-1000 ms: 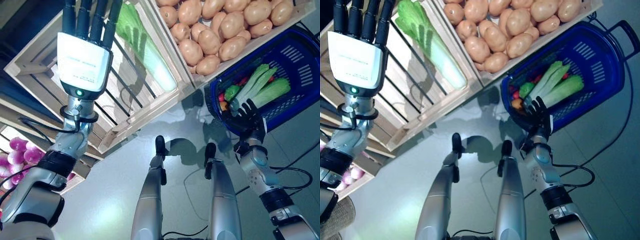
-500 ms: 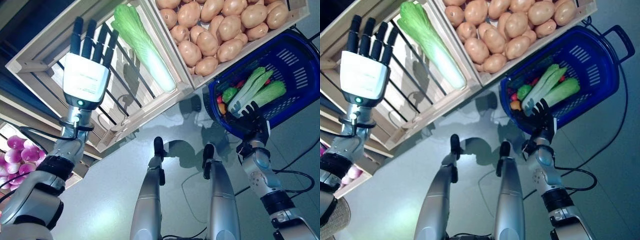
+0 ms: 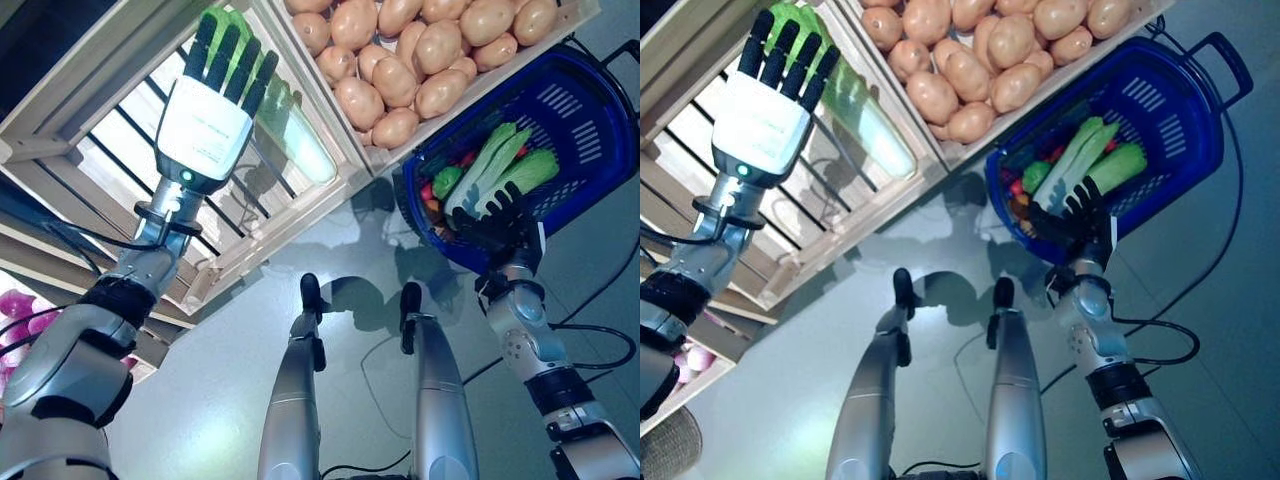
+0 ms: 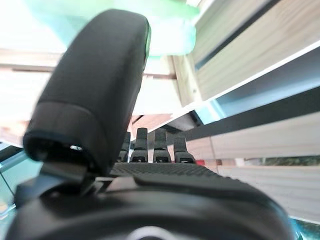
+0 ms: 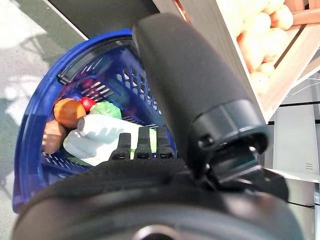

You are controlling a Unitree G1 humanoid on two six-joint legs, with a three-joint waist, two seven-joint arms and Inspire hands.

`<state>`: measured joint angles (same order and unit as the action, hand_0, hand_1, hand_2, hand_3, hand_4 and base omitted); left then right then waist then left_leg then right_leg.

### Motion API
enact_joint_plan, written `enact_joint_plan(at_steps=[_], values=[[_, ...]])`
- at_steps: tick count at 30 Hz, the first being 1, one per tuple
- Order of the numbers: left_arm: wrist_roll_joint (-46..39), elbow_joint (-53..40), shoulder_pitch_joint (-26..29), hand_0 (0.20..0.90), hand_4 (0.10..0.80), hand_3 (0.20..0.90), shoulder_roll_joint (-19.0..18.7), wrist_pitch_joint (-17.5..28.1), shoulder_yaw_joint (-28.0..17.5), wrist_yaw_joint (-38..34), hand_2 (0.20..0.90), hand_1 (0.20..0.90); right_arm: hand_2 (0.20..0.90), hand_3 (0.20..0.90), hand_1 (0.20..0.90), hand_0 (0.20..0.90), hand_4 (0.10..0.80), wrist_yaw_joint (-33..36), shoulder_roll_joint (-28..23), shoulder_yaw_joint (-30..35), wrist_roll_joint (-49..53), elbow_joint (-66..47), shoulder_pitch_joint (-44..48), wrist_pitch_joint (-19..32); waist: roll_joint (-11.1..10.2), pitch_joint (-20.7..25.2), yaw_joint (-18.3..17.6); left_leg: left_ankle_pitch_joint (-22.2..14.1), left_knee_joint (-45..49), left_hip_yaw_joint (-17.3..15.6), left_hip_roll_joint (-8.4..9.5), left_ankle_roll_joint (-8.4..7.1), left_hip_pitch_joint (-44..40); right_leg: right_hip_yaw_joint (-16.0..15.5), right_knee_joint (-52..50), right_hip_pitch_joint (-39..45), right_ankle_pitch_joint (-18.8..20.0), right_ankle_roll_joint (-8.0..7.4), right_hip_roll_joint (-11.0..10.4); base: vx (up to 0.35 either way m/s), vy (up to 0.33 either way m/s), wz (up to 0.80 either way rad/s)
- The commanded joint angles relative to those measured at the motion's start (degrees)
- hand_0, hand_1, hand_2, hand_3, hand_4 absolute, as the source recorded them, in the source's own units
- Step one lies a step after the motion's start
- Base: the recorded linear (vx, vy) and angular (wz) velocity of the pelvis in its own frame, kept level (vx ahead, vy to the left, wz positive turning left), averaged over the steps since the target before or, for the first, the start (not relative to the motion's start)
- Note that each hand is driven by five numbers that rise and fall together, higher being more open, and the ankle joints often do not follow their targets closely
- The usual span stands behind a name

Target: Put vegetables into the basket

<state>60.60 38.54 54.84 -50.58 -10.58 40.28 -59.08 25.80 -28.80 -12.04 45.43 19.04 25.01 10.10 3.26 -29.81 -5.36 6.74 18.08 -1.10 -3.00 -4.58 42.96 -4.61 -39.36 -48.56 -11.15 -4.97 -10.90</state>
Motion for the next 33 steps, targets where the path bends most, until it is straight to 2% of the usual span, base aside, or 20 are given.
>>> enact_joint_plan(at_steps=[1,8,12,15,24,33], values=[[-0.3,-0.9,7.5,0.9,0.8,0.9,-3.4,-3.6,-5.3,-7.1,0.9,0.9,0.9,0.9,0.9,0.9,0.8,-0.7,-2.0,1.7,-1.2,-4.8,1.0,3.5,-1.9,0.0,0.2,-6.8,7.7,-5.2,1.89,4.33,2.1,-0.8,9.2,2.5,7.8,4.08,4.1,0.004,0.002,-0.03],[1.9,-0.7,10.0,0.9,0.8,0.9,-3.1,-2.9,-4.0,-2.0,0.9,0.9,0.9,0.9,0.9,0.9,0.8,-0.9,-1.8,1.5,-1.6,-4.8,1.9,2.9,-2.0,0.0,0.0,-6.5,7.3,-5.1,1.83,4.22,2.5,-0.6,9.6,2.0,8.1,3.96,4.3,-0.001,0.002,-0.02],[4.0,0.3,11.8,0.9,0.8,0.9,-3.5,-1.0,-1.7,2.4,0.9,0.9,0.9,0.9,0.9,0.9,0.8,-1.2,-2.5,1.5,-1.4,-4.4,2.5,2.9,-2.1,0.0,-0.4,-6.3,7.0,-5.2,1.71,4.11,3.0,-0.5,10.4,1.6,8.8,3.74,4.3,0.0,0.0,0.0],[4.9,1.4,13.0,0.9,0.8,0.9,-3.7,-1.5,0.1,5.4,0.9,0.9,0.9,0.9,0.9,0.9,0.8,-1.6,-3.2,1.6,-1.2,-4.3,3.2,2.5,-2.3,0.0,-0.6,-6.1,6.4,-5.2,1.62,4.14,3.1,-0.4,10.9,1.4,9.1,3.52,4.5,0.0,0.0,0.0],[3.8,5.1,16.2,0.9,0.8,0.9,-3.7,-3.6,3.4,6.7,0.9,0.9,0.9,0.9,0.9,0.9,0.8,-1.6,-4.3,1.2,-0.4,-3.8,4.6,2.8,-2.9,0.0,-0.8,-5.7,5.8,-5.1,1.5,4.19,4.4,-0.2,12.1,0.3,10.1,3.25,5.0,0.0,0.0,0.0],[3.0,5.9,17.4,0.9,0.8,0.9,-3.0,-3.9,4.0,10.5,0.9,0.9,0.9,0.9,0.9,0.9,0.8,-1.2,-4.0,1.6,-1.0,-4.4,4.7,2.8,-3.1,0.0,-0.6,-5.7,5.3,-4.6,1.9,4.16,5.0,-0.5,12.6,-0.1,10.1,3.2,5.1,0.0,0.0,0.0]])
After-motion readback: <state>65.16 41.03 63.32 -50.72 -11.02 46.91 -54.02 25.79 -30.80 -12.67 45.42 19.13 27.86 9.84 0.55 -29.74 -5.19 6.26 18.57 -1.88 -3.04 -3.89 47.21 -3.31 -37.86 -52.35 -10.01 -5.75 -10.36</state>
